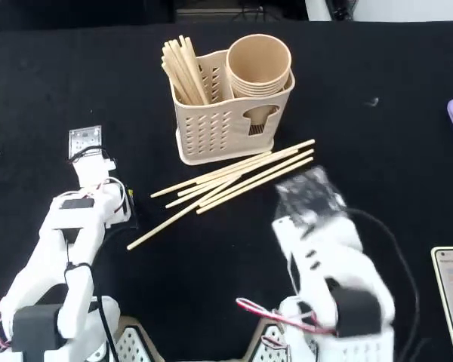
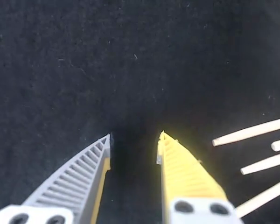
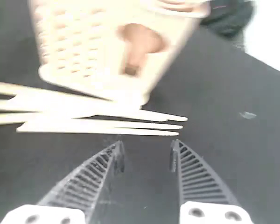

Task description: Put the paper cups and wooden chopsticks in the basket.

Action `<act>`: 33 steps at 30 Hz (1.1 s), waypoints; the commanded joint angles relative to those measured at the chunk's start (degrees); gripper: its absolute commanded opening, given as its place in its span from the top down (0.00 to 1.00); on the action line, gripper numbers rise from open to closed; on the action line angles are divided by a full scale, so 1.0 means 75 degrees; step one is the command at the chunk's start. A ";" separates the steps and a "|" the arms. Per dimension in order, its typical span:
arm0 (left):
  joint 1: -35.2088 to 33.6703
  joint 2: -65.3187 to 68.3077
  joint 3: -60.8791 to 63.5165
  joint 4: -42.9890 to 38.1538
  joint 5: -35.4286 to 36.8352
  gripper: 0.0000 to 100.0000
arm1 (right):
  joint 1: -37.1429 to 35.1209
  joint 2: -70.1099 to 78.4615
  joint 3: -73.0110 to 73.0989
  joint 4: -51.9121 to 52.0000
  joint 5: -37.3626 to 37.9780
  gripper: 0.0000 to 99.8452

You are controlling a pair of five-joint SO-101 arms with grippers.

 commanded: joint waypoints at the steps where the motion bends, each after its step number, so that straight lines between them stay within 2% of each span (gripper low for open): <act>1: -0.0158 0.0000 -0.0369 -0.0070 0.0094 0.83 | -0.1289 0.2491 -0.1084 0.0270 0.0926 0.83; 3: -0.0358 -0.0012 -0.0381 -0.0070 0.0152 0.83 | -0.1840 0.3604 -0.1166 0.0164 0.1735 0.83; 6: -0.0908 -0.0012 -0.0416 -0.0070 0.0938 0.83 | -0.2239 0.5140 -0.1143 -0.0352 0.3106 0.82; 8: -0.1366 -0.0012 -0.0510 -0.0059 0.1442 0.83 | -0.2356 0.6078 -0.1225 -0.0715 0.3657 0.82; 11: -0.1905 -0.0012 -0.0545 -0.0059 0.1875 0.83 | -0.2544 0.7379 -0.1506 -0.1160 0.3727 0.74; 15: -0.2045 -0.0012 -0.0545 -0.0059 0.1958 0.83 | -0.2544 0.8844 -0.2174 -0.1559 0.3774 0.65; 17: -0.2034 -0.0012 -0.0545 -0.0059 0.1958 0.83 | -0.2532 0.9477 -0.2690 -0.1571 0.3927 0.65; 26: -0.2092 -0.0012 -0.0545 -0.0059 0.1969 0.83 | -0.2555 1.1645 -0.4718 -0.0586 0.5755 0.66; 33: -0.2081 -0.0012 -0.0545 -0.0059 0.1969 0.83 | -0.2520 1.2947 -0.5515 -0.0551 0.6177 0.66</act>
